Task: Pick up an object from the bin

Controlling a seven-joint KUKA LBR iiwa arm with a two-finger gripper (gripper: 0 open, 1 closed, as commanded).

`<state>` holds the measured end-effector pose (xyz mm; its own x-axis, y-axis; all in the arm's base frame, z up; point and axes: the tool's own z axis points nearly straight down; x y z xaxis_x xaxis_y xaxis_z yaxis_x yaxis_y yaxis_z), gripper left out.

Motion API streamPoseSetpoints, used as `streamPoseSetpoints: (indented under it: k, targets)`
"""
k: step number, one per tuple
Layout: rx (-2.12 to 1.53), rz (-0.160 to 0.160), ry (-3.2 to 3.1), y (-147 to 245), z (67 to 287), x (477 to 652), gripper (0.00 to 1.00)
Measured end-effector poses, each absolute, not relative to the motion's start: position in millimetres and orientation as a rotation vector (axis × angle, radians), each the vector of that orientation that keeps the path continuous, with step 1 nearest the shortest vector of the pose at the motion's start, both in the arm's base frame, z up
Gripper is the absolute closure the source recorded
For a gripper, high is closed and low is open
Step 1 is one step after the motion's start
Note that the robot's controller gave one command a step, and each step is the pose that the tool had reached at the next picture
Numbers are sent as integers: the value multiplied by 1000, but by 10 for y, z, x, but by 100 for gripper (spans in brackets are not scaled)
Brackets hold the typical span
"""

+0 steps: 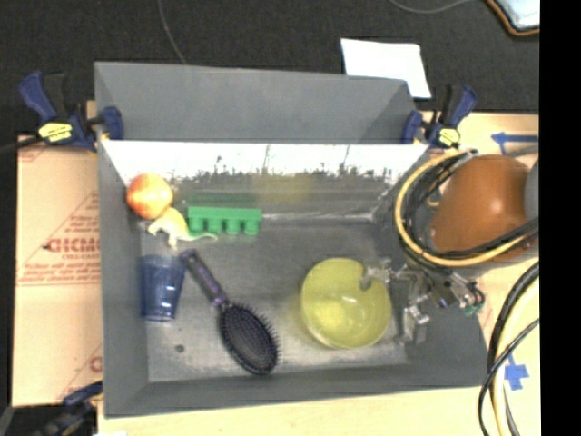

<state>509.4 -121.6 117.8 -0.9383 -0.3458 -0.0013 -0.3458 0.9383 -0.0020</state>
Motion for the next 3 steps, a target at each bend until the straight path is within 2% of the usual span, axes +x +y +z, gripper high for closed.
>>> streamPoseSetpoints:
  k: [1, 2, 3]
  targets:
    - [96, -3, 3133, -1000, 880, 4893, 100]
    - [93, -4, 3133, -1001, 880, 4892, 100]
    - [106, -5, 3132, -1122, 2119, 4816, 100]
